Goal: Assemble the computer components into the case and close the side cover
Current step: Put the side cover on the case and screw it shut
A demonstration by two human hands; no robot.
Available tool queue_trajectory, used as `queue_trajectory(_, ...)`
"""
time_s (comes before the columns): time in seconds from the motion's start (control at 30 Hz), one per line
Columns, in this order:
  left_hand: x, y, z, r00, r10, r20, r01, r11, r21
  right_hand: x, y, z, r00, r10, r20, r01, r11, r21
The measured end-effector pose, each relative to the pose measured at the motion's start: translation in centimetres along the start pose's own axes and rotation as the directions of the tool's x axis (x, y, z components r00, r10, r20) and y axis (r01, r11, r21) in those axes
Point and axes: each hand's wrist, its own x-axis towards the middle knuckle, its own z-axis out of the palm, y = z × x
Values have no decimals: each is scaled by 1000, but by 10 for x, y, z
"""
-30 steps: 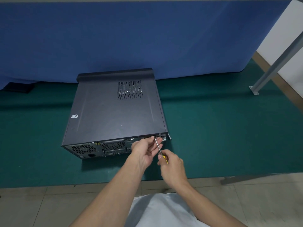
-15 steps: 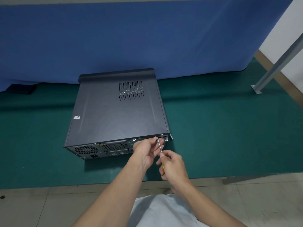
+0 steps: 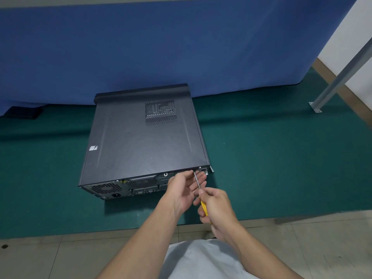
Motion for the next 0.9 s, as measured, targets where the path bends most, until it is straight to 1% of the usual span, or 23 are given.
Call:
queue_trajectory(0.07, 1, 0, 0, 1000, -9, 7, 9, 1000, -11, 0, -2, 0, 999, 21, 27, -23, 997, 72)
queue_trajectory(0.2, 0, -1, -2, 999, 32, 12, -32, 999, 18, 3, 1, -3, 998, 30, 48, -35, 995, 93)
queue_trajectory(0.33, 1, -1, -5, 995, 101, 17, -102, 985, 136, 7, 7, -5, 997, 44, 57, -51, 991, 126)
queue_trajectory(0.43, 3, 0, -6, 990, 140, -3, -135, 965, 225, 10, 8, -7, 989, 94, 114, -121, 958, 261)
queue_trajectory(0.5, 6, -1, -4, 983, 179, -36, -164, 952, 260, 10, 9, -7, 987, 112, 115, -143, 939, 314)
queue_trajectory(0.53, 6, -1, -3, 979, 197, -51, -176, 946, 271, 11, 10, -6, 990, 111, 84, -131, 948, 290)
queue_trajectory(0.63, 8, -3, 0, 971, 222, -91, -192, 946, 262, 12, 15, -2, 996, 50, -72, -42, 994, 105)
queue_trajectory(0.67, 8, -4, 0, 970, 223, -101, -192, 949, 251, 13, 16, -1, 994, 39, -101, -31, 996, 79)
queue_trajectory(0.7, 8, -4, 1, 970, 217, -107, -187, 953, 240, 13, 16, -1, 994, 48, -97, -38, 994, 105)
queue_trajectory(0.73, 8, -4, 0, 973, 204, -106, -175, 957, 233, 12, 15, -1, 995, 80, -58, -68, 980, 185)
queue_trajectory(0.77, 7, -3, 0, 979, 183, -90, -158, 960, 231, 11, 13, 0, 992, 126, 12, -124, 944, 305)
queue_trajectory(0.83, 6, -1, -2, 992, 127, -22, -119, 967, 224, 10, 7, 0, 963, 221, 153, -269, 818, 509)
queue_trajectory(0.87, 6, 0, -2, 994, 105, 3, -104, 970, 218, 10, 7, -1, 952, 246, 183, -306, 774, 554)
queue_trajectory(0.9, 6, 0, -2, 995, 99, 8, -98, 972, 211, 10, 7, -2, 951, 255, 177, -310, 773, 553)
